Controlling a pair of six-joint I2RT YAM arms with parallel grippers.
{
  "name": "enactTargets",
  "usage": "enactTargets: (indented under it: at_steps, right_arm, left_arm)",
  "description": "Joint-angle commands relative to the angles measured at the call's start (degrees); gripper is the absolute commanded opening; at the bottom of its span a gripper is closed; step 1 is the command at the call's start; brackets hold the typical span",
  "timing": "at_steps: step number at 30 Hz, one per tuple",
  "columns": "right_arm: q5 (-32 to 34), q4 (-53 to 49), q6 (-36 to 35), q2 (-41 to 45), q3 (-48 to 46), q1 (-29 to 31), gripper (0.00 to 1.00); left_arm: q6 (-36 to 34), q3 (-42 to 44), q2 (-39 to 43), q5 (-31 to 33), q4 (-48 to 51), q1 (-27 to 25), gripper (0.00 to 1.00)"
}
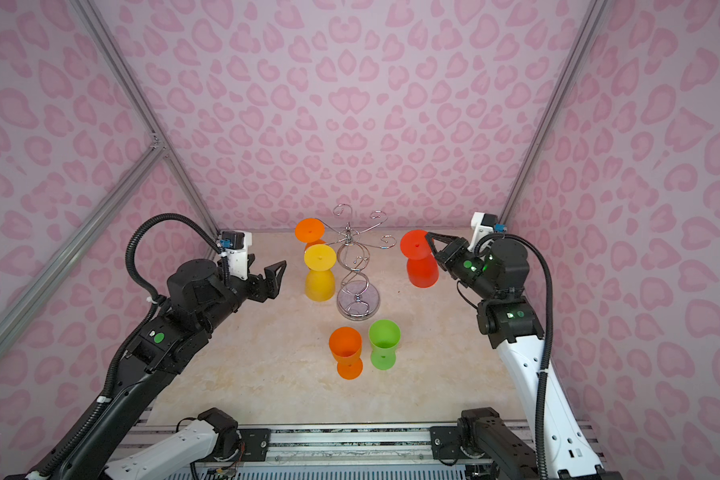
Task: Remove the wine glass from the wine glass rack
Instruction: 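Lift the red glass off the rack with the right gripper, then bring the red glass toward the left gripper while the left gripper grasps its bowl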
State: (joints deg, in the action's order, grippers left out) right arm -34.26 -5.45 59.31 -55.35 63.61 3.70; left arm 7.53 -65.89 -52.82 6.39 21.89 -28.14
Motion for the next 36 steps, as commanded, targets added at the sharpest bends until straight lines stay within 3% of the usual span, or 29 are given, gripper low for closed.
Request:
enactTargets:
  at_steps: [1, 6, 12, 16, 20, 26, 36]
  right_arm:
    - [-1.3, 1.3, -2.3, 3.6, 1.2, -2.8, 0.0]
    - [-2.1, 8.5, -4.4, 7.4, 3.9, -2.9, 0.0]
    - [-6.6, 34.2, 5.4, 7.5, 1.0, -1.2, 0.0]
    - [-7.0, 46.3, 9.2, 4.5, -0.1, 4.7, 0.0]
    - [-7.0, 55.2, 10.1, 0.3, -1.6, 14.5, 0.0]
    - [-7.0, 65.0, 14.7, -5.1, -3.5, 20.3, 0.0]
    - [-5.0, 87.5, 31.2, -14.9, -5.0, 21.9, 0.0]
  left_arm:
    - [1.5, -1.4, 1.1, -5.0, -1.6, 0.0, 0.85]
    - [1.7, -3.4, 0.9, -17.3, -4.9, 0.0, 0.85]
    - [-0.8, -6.1, -4.0, -40.0, -11.1, 0.1, 0.85]
    - [1.4, -7.1, -8.2, -51.7, -19.1, 0.1, 0.85]
    - [3.3, -8.5, -12.0, -60.7, -24.7, 0.2, 0.84]
    - [5.3, -8.4, -14.5, -66.0, -31.8, 0.1, 0.84]
    - [5.5, -8.7, -18.7, -63.3, -32.4, 0.3, 0.84]
